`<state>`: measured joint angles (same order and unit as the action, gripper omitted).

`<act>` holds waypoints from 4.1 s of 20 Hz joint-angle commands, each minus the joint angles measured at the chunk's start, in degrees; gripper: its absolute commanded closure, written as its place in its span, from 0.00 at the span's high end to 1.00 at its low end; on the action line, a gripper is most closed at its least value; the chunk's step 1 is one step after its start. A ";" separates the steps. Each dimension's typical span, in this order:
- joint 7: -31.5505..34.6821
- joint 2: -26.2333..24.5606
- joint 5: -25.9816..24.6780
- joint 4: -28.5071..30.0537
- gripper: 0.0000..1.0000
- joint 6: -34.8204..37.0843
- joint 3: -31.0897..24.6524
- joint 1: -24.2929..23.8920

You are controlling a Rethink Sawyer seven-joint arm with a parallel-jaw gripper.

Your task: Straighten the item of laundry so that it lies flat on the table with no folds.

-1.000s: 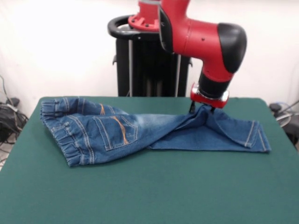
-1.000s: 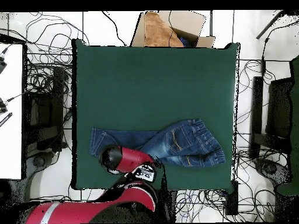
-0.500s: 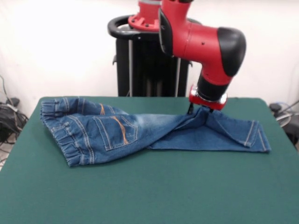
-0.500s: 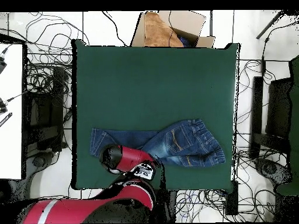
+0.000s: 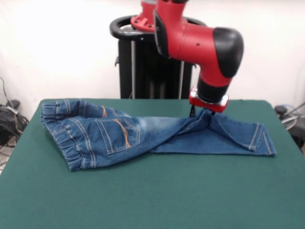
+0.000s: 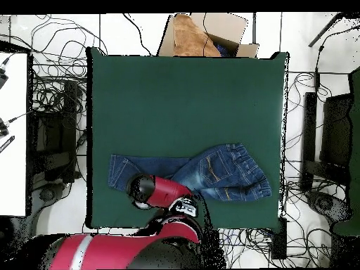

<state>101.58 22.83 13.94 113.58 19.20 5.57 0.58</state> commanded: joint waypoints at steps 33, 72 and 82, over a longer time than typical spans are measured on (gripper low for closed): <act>8.26 -5.93 -1.57 -3.39 1.00 -21.93 -5.73 -1.40; 9.13 -11.52 -7.87 -8.61 0.00 -34.84 -2.24 1.28; 12.05 -6.91 -10.93 -5.02 0.00 -37.05 -6.91 -4.44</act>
<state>101.58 24.19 1.49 120.47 -7.43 3.21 1.79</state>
